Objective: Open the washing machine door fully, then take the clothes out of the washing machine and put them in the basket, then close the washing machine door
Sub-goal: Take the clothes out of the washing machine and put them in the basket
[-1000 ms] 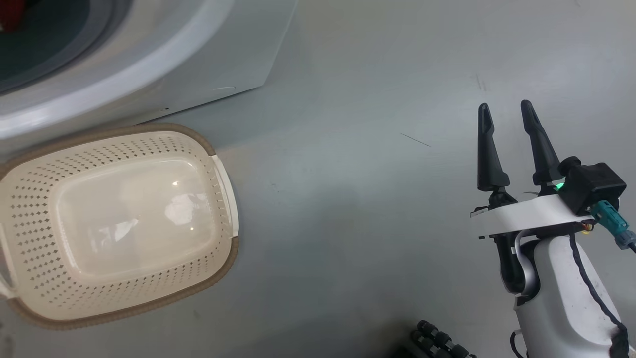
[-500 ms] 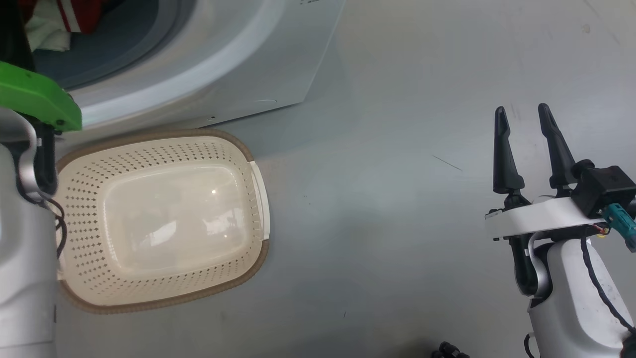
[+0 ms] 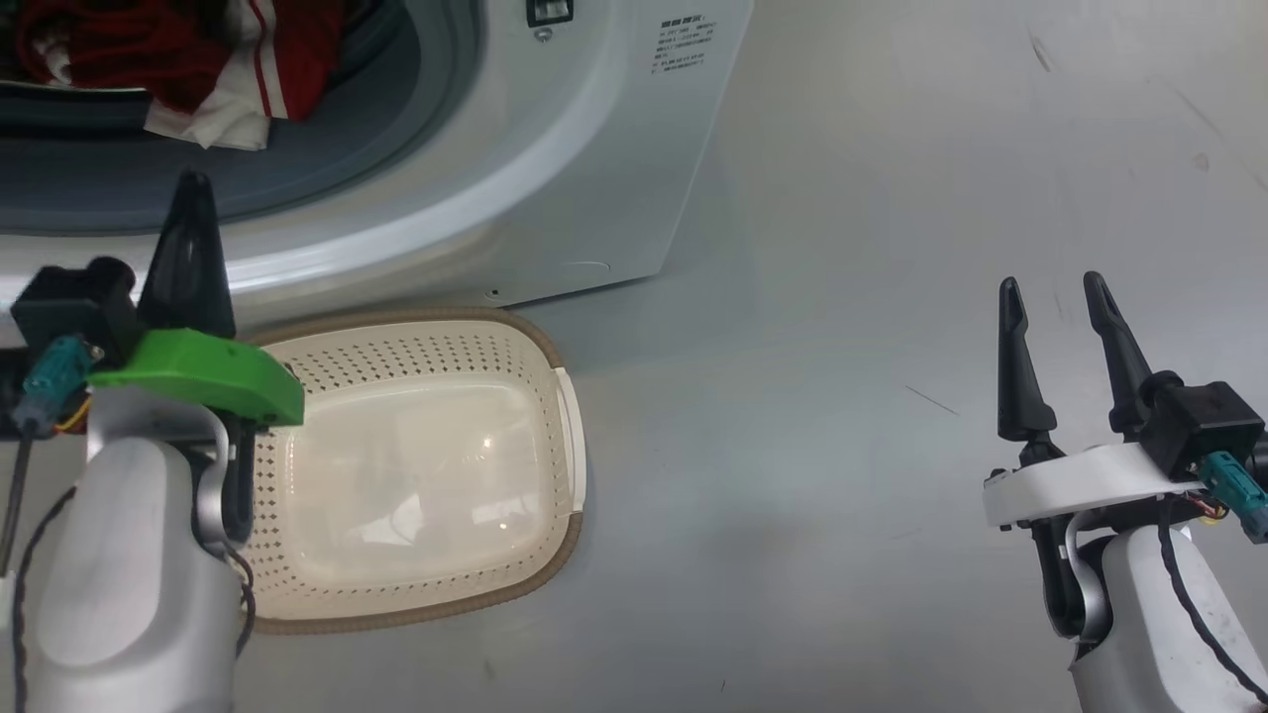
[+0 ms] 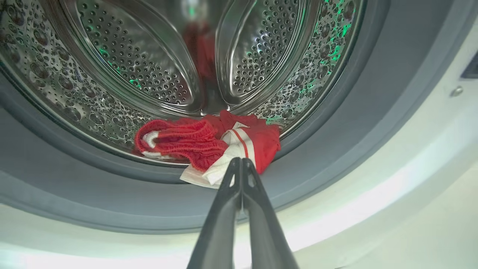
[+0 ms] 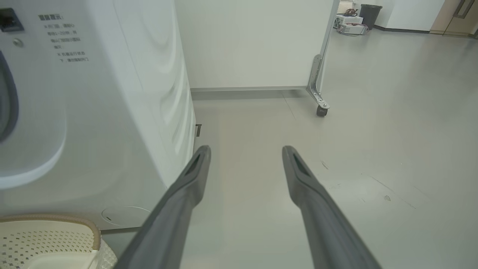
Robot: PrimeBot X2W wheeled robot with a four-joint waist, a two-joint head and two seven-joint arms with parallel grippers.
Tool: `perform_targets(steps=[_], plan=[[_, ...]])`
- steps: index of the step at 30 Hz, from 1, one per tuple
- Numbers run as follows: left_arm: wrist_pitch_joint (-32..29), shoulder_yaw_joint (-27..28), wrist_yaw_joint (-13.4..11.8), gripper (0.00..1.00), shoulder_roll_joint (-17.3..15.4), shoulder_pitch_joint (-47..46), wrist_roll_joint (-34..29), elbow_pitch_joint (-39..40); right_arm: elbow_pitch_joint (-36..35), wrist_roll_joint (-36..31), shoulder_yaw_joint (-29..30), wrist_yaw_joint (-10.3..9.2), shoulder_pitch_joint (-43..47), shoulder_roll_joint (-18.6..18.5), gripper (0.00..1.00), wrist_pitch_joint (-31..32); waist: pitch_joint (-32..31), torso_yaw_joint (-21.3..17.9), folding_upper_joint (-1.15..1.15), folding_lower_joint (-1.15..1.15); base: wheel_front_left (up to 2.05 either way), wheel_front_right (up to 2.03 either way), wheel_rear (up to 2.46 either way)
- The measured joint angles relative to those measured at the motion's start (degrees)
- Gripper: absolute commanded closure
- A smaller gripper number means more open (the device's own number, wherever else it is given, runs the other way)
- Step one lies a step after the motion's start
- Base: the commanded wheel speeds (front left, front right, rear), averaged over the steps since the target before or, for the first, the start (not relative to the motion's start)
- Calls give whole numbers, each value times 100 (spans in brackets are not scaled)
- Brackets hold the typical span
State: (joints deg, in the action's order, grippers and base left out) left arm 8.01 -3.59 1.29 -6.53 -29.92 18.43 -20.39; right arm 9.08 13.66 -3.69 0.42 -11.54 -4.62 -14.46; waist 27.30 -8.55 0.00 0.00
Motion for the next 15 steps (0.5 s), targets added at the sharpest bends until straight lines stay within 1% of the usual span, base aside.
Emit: perform_targets(steps=[4,5,6,7,8,9,10,12,13,15], plan=[[124,-27,-9,100,140,413,12,44,42,-14,45,-1,146,-18,0,0,-242,102,0,0,0,0,0],[170,-32,-25,84,169,505,12,57,51,-14,65,-2,191,-26,0,0,-304,130,0,0,0,0,0],[198,-43,-35,78,186,582,12,71,57,-15,85,-4,238,-42,0,0,-364,158,0,0,0,0,0],[223,-53,-49,67,187,653,11,88,64,-20,96,-5,285,-55,0,0,-423,187,0,0,0,0,0],[224,-62,-51,59,186,715,10,103,75,-20,102,-5,326,-64,0,0,-484,220,0,0,0,0,0],[250,-74,-51,54,185,777,10,122,81,-21,110,-7,366,-66,0,0,-541,252,0,0,0,0,0],[271,-86,-53,40,185,840,10,142,90,-21,112,-7,398,-66,0,0,-599,284,0,0,0,0,0],[280,-107,-109,5,186,979,-18,185,94,-22,112,-7,447,-65,0,0,-715,350,0,0,0,0,0],[300,-119,-110,0,187,1050,-23,201,99,-22,110,-5,470,-65,0,0,-772,382,0,0,0,0,0],[316,-170,-119,0,189,1198,-25,218,111,-27,107,-5,525,-60,0,0,-887,444,0,0,0,0,0]])
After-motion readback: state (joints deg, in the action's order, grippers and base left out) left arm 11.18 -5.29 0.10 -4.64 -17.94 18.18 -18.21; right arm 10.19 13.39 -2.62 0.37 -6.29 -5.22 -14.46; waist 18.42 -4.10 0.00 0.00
